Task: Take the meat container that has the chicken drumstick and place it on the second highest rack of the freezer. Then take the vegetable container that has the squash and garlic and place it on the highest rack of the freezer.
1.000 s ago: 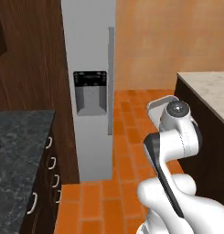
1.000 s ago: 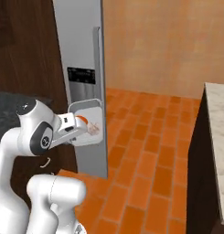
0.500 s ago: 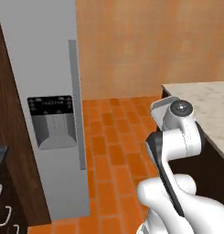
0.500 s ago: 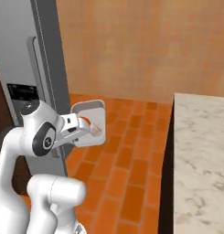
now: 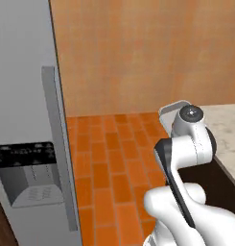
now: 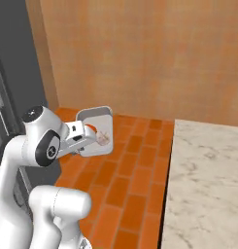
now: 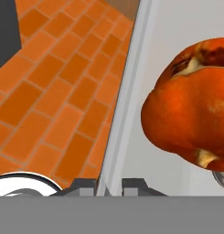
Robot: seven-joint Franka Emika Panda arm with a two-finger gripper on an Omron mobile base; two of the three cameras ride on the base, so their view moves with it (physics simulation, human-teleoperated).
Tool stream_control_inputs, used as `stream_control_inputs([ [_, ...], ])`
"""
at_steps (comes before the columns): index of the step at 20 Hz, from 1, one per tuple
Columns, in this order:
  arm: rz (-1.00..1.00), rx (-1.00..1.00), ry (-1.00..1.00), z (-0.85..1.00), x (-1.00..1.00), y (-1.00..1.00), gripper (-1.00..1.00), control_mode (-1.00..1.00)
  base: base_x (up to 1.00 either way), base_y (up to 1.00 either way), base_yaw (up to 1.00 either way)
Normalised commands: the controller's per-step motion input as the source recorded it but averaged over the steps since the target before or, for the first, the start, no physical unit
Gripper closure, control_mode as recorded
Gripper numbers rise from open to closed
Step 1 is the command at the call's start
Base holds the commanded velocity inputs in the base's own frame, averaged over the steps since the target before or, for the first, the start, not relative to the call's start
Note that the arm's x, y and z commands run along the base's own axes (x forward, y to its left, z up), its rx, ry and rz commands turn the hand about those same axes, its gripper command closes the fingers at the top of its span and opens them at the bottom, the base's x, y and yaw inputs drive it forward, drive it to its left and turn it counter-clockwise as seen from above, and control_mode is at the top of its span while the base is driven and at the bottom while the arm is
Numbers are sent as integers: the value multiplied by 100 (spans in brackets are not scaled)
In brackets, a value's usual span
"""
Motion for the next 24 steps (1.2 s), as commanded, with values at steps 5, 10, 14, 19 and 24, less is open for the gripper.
stream_control_inputs([
  [5, 0, 0, 0, 0, 0, 0, 100, 100, 100, -26, 27],
  [10, 0, 0, 0, 0, 0, 0, 100, 100, 100, -12, 43],
  [14, 0, 0, 0, 0, 0, 0, 100, 100, 96, -19, 51],
  [19, 0, 0, 0, 0, 0, 0, 100, 100, 55, -5, 58],
  [24, 0, 0, 0, 0, 0, 0, 100, 100, 20, -5, 65],
])
